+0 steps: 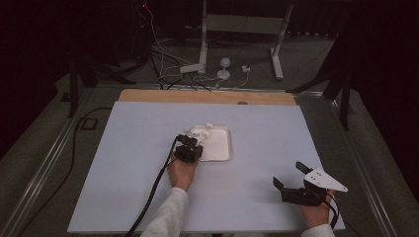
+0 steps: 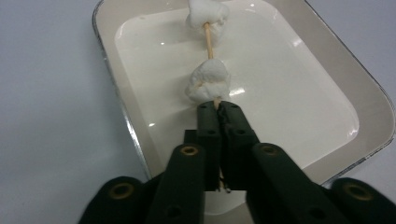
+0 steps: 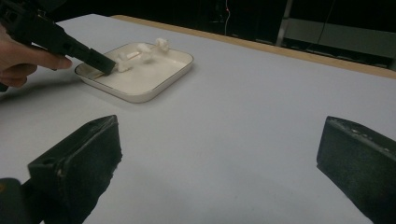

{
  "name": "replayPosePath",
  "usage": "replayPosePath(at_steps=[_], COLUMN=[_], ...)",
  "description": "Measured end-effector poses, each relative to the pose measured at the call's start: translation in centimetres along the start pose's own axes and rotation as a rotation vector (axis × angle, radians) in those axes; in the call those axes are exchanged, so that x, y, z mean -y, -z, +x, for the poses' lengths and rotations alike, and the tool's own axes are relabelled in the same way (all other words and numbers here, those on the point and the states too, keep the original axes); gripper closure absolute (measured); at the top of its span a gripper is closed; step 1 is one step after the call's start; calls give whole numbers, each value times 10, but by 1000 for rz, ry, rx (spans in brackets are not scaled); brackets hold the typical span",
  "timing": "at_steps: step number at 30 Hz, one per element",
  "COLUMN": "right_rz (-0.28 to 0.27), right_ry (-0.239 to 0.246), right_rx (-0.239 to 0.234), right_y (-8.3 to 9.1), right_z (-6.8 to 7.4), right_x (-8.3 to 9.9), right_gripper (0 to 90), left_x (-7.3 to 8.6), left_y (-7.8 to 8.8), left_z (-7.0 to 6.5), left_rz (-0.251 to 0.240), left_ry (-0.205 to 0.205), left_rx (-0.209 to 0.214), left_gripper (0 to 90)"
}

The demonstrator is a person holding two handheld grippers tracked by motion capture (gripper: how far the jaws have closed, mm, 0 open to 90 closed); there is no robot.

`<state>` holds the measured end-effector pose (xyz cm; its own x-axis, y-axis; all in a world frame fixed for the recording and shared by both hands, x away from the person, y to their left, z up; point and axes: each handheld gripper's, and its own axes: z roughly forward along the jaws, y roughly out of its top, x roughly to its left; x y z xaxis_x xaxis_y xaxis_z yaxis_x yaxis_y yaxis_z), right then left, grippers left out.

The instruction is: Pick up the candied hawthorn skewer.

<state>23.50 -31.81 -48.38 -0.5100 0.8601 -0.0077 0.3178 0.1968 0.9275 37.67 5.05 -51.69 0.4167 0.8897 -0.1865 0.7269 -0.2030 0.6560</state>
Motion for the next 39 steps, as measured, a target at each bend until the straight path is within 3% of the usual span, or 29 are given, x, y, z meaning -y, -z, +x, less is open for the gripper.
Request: replayPosePath(at_steps=[5, 12, 23, 28, 39], right_rz=[1, 2, 9, 8, 7], right_ry=[0, -2, 1, 0, -2], right_rx=[0, 2, 3, 4, 3], right_y=[0, 0, -1, -1, -1], right_z=[0, -1, 0, 0, 0], right_x=[0, 0, 1, 1, 0], right_gripper=[0, 0, 0, 0, 0], left_x=[-1, -2, 2, 2, 4], left_y=[2, 14, 14, 17, 37], left_z=[5, 4, 11, 12, 17], left_rz=[8, 15, 83, 80, 17], left_ry=[35, 33, 57, 52, 61], left_rx=[44, 83, 129, 129, 166], left_gripper=[900, 900, 893, 900, 900])
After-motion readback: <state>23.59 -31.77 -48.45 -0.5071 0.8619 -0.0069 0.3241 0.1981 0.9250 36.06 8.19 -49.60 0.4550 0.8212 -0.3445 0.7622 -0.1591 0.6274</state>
